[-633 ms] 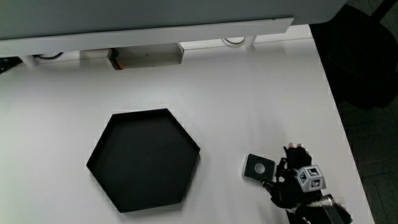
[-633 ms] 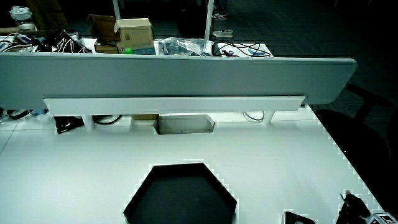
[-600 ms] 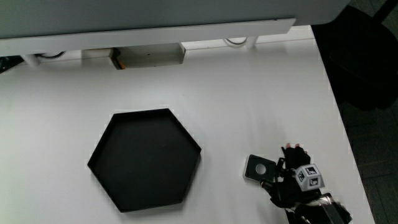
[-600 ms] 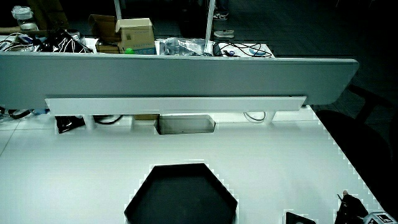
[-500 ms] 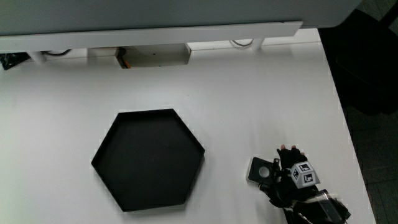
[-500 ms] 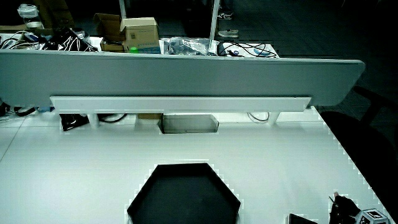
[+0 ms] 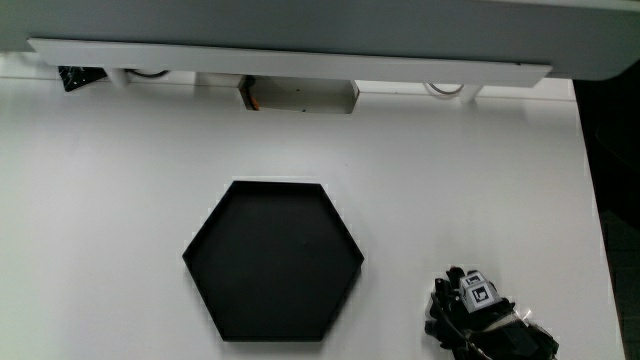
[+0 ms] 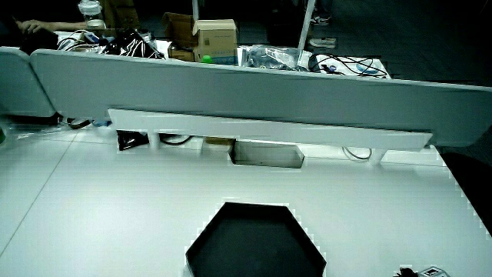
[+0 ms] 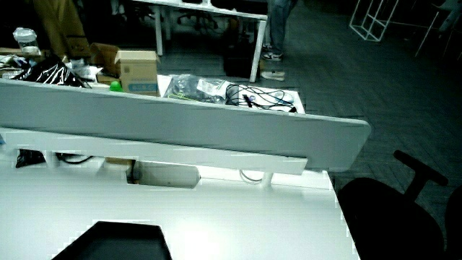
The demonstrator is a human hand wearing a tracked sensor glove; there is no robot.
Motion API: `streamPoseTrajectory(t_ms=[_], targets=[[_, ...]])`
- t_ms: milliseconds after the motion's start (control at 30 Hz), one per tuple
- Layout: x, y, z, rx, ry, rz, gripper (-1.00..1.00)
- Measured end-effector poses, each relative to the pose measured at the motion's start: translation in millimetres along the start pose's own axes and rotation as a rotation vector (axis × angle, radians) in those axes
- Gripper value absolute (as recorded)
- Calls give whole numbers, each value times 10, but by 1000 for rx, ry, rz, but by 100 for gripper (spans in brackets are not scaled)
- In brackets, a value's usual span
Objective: Pick speaker from desk
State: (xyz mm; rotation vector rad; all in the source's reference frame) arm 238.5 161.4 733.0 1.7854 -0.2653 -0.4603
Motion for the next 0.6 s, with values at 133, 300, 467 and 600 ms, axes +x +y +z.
streamPoseTrajectory(t_ms=[133,300,467,600], targets=[[-22,-65,61,125,-46,-57,92],[20,-176,46,217,-49,-100,100],[62,-241,79,253,3,-86,100],[145,-425,259,410,64,-84,100]])
